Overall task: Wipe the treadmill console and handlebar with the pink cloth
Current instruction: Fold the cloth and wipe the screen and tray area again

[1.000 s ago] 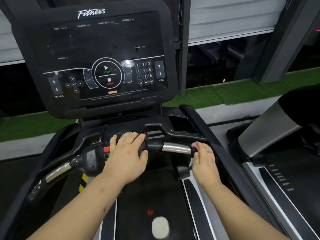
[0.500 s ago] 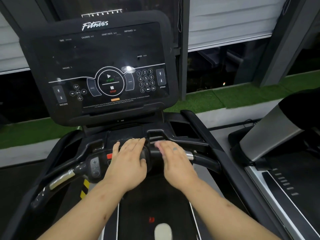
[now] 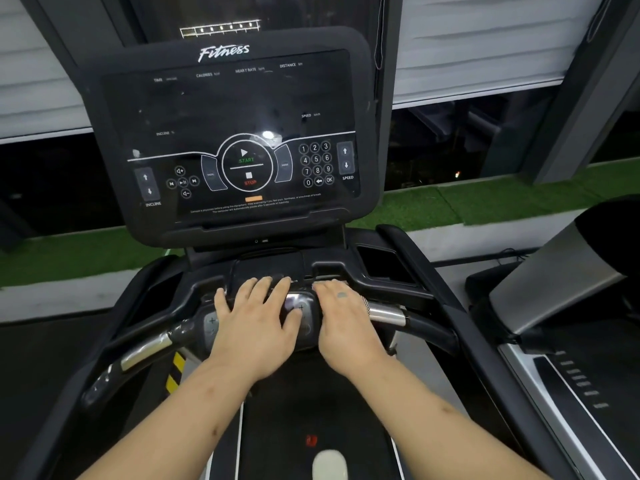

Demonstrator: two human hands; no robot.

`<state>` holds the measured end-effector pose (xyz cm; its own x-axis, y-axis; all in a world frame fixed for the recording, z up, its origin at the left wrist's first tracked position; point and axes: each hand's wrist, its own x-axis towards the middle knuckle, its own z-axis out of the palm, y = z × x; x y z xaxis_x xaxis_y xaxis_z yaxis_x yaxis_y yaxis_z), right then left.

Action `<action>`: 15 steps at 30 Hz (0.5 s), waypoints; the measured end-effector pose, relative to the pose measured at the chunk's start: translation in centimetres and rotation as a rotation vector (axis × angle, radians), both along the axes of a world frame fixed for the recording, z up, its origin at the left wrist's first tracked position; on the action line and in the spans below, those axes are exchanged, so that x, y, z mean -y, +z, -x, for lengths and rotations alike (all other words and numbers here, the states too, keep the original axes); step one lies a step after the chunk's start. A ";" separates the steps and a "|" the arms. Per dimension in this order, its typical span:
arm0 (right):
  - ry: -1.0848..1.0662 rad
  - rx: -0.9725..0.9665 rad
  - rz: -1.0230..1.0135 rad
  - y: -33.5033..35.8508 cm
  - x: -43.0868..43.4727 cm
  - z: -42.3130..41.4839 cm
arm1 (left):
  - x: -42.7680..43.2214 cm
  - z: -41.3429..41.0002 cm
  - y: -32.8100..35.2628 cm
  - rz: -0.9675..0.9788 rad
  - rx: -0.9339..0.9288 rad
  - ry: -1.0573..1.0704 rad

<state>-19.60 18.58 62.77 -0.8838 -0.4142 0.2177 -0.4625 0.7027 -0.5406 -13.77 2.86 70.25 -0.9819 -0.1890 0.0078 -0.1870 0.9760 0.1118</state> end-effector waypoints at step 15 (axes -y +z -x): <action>-0.210 0.013 0.179 -4.4 -9.3 0.6 | 0.0 0.1 0.1 -0.021 -0.002 -0.011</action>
<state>-20.17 27.87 58.35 -0.9494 -0.1772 0.2592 -0.3089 0.6753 -0.6697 -13.86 2.88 70.34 -0.9839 -0.1786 0.0059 -0.1762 0.9753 0.1330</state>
